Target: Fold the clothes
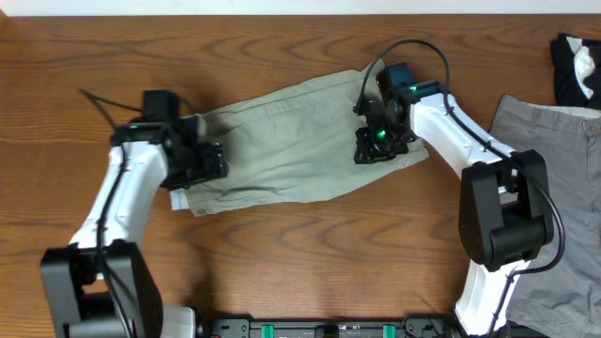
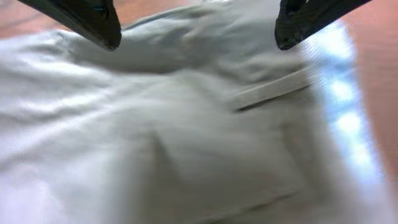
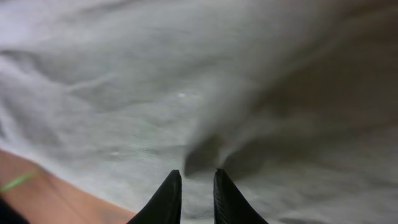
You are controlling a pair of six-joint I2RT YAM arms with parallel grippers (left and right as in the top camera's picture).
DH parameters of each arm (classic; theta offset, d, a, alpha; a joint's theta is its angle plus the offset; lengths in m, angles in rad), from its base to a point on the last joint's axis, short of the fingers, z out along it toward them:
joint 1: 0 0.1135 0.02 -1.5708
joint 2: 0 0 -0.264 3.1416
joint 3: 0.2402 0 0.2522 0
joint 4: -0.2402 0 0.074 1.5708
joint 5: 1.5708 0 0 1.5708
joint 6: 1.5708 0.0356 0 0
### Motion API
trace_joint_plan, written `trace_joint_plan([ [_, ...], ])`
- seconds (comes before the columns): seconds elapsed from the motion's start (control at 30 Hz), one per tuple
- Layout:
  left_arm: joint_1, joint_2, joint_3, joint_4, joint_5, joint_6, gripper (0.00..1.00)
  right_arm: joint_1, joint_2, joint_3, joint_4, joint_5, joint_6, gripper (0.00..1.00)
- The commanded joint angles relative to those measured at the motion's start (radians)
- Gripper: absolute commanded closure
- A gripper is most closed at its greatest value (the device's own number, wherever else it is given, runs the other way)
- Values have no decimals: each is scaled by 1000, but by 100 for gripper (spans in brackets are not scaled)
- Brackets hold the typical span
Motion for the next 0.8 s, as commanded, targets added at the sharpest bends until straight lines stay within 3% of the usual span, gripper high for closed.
trace_joint_plan([
  [0.0,119,8,12,-31,-13,-47,17,12,14,-8,-1,72,72,83],
  [0.1,237,34,9,-33,22,-62,12,12,14,-11,0,127,110,83],
  [0.3,385,142,9,-19,172,16,7,12,14,-11,-3,137,117,83],
  [0.47,399,274,9,-18,287,130,7,13,14,-12,-4,137,117,83],
  [0.6,379,357,9,-5,307,134,9,13,14,-12,-3,137,117,83],
  [0.77,346,418,9,10,307,134,21,13,14,-12,-3,137,117,83],
])
